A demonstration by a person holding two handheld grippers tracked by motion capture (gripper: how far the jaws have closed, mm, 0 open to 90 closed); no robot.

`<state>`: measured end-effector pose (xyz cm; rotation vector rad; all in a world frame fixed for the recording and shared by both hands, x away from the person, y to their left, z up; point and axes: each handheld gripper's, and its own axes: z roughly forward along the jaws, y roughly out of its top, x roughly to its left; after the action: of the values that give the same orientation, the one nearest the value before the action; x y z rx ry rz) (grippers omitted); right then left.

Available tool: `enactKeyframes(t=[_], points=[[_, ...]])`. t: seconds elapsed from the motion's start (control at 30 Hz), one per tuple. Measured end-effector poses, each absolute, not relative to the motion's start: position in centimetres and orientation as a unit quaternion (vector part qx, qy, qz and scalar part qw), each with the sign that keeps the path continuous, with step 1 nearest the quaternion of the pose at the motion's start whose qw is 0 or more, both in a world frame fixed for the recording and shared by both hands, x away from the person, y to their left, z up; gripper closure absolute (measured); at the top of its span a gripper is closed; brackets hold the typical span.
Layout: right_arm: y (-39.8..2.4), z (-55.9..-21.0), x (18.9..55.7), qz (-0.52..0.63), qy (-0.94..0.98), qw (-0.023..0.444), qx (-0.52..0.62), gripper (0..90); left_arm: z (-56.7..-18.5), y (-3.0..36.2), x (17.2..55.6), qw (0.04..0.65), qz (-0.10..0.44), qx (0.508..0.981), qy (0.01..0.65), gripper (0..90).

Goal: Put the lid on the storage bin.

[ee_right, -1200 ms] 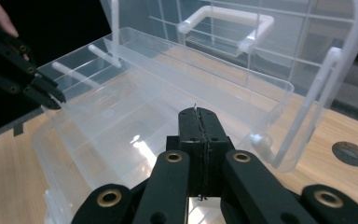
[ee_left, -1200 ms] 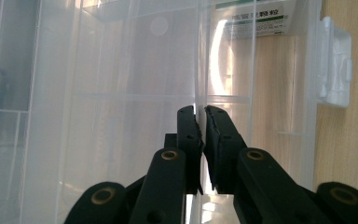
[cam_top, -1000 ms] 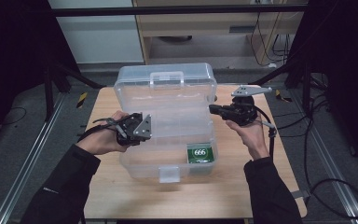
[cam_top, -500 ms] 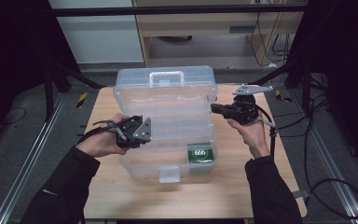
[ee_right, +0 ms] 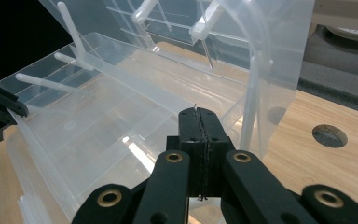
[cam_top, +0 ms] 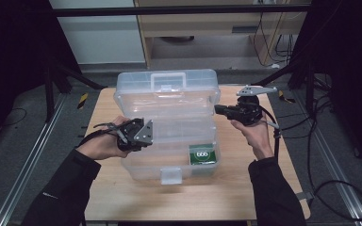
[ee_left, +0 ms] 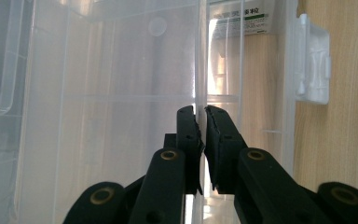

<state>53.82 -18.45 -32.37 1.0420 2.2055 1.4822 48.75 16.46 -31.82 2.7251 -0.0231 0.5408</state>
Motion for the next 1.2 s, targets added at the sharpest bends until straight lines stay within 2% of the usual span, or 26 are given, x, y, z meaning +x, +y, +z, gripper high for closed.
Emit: enactKeyframes(t=[0.53, 0.87, 1.2], points=[[-18.60, -32.88, 53.57, 0.515, 0.766, 0.136, 0.359, 90.0, -32.31, 16.42, 48.36, 0.179, 0.184, 0.966, -0.020, 82.0], [-18.64, -32.99, 53.42, 0.518, 0.766, 0.131, 0.358, 90.0, -32.22, 16.21, 48.22, 0.274, 0.153, 0.949, 0.035, 55.8], [-18.60, -32.98, 53.32, 0.516, 0.769, 0.131, 0.355, 90.0, -32.27, 16.02, 48.31, 0.338, 0.137, 0.929, 0.067, 52.3]])
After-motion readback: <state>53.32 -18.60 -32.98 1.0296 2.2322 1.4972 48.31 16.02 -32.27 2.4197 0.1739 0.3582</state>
